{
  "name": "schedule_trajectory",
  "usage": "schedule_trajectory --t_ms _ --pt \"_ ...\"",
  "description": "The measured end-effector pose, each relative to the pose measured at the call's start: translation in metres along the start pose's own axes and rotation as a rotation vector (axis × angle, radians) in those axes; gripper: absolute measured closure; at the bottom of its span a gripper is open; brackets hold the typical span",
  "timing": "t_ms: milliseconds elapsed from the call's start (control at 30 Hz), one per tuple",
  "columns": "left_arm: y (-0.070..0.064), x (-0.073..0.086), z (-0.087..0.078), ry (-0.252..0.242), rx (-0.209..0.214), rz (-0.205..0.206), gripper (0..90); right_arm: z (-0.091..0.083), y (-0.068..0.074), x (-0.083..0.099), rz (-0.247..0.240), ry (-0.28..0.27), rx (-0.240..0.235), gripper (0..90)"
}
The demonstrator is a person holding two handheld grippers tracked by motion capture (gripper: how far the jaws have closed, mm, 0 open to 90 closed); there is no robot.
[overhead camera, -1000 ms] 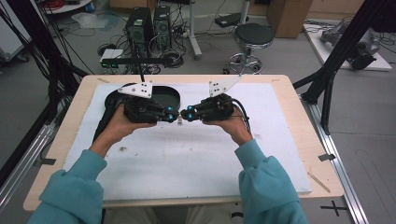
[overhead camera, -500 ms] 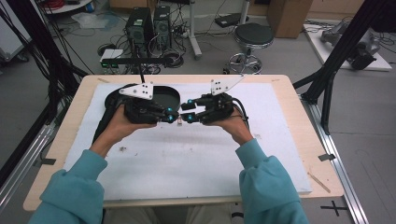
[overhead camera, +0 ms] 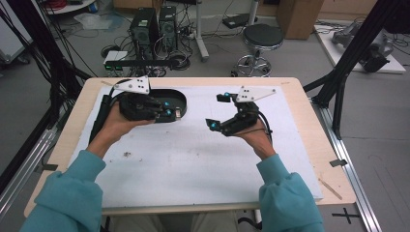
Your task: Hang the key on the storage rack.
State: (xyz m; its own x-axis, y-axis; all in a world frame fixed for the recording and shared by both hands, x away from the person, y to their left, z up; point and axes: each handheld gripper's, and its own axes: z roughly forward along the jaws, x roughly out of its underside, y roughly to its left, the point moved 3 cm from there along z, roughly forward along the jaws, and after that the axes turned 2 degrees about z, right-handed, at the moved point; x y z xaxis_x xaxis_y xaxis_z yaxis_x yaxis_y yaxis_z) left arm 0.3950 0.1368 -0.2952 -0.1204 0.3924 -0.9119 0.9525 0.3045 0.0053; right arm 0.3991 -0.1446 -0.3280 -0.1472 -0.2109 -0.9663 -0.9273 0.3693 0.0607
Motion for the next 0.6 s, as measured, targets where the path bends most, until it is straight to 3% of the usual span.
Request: schedule_trajectory --t_ms 233,600 --pt "0.023 -0.010 -0.020 0.035 -0.068 -0.017 88.4 -0.033 -0.002 0.024 0.004 -0.033 0.137 0.4" --pt "0.066 -0.020 -0.046 0.039 -0.186 -0.042 88.4 -0.069 0.001 0.065 0.053 -0.058 0.260 0.4"
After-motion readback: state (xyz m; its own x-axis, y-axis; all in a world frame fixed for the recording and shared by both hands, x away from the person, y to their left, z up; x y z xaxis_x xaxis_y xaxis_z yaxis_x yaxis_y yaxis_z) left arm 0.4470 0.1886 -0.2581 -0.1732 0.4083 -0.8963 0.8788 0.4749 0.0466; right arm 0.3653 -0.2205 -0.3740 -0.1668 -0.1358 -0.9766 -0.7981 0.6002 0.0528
